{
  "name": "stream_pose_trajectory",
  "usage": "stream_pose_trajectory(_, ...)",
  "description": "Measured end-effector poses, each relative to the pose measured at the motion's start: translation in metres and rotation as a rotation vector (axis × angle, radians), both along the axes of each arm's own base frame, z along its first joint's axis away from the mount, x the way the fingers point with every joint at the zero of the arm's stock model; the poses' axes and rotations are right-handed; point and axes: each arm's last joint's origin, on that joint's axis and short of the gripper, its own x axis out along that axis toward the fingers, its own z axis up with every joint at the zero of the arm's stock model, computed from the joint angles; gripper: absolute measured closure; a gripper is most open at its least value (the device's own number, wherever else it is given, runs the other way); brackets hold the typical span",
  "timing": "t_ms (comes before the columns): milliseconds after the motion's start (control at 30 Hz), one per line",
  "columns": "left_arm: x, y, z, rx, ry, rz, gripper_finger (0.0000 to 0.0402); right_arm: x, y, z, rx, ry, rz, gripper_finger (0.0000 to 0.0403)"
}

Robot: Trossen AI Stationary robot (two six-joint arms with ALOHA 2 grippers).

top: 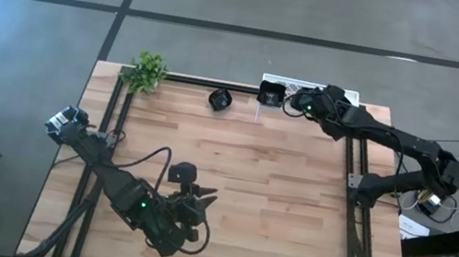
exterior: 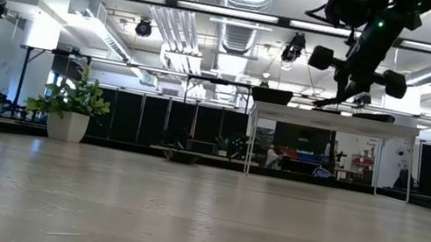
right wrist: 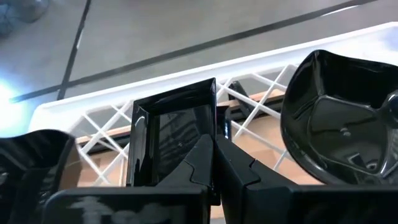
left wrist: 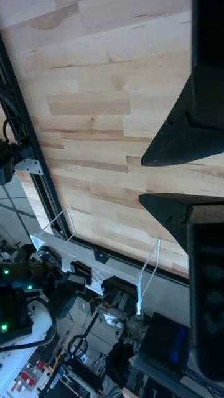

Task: Pick & Place Mini shaped plates
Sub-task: Stack the black square plate on top of the black square plate on the shelf, then stack the black leaf-shaped plate on top of the black leaf-shaped plate on the shelf

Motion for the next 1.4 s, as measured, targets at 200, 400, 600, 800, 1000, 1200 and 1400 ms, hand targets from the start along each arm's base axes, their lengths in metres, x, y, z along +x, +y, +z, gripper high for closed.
stream_pose_trajectory(200,0.0,0.0,0.0,0.004,0.002,-0.002,0.0324,0.001,-0.002,-0.002,0.003,0.011,-0.004,0.0394)
stream_pose_trajectory(400,0.0,0.0,0.0,0.004,0.002,-0.003,0.0324,0.001,-0.002,-0.003,0.005,0.025,0.009,0.0394)
stream_pose_trajectory(600,0.0,0.0,0.0,0.004,0.003,-0.003,0.0324,0.001,-0.002,-0.003,0.014,0.025,0.021,0.0388)
stream_pose_trajectory(800,0.0,0.0,0.0,0.004,0.003,-0.003,0.0324,0.001,-0.001,-0.003,0.017,0.03,0.029,0.034)
stream_pose_trajectory(1000,0.0,0.0,0.0,0.004,0.003,-0.003,0.0324,0.001,-0.001,-0.002,0.013,0.054,0.05,0.0296)
stream_pose_trajectory(1200,0.0,0.0,0.0,-0.004,-0.001,0.002,0.0324,-0.005,0.002,0.007,-0.01,0.056,0.077,0.0281)
stream_pose_trajectory(1400,-0.002,0.011,-0.006,0.006,0.056,0.055,0.0324,-0.017,0.012,0.028,-0.039,0.028,0.173,0.0285)
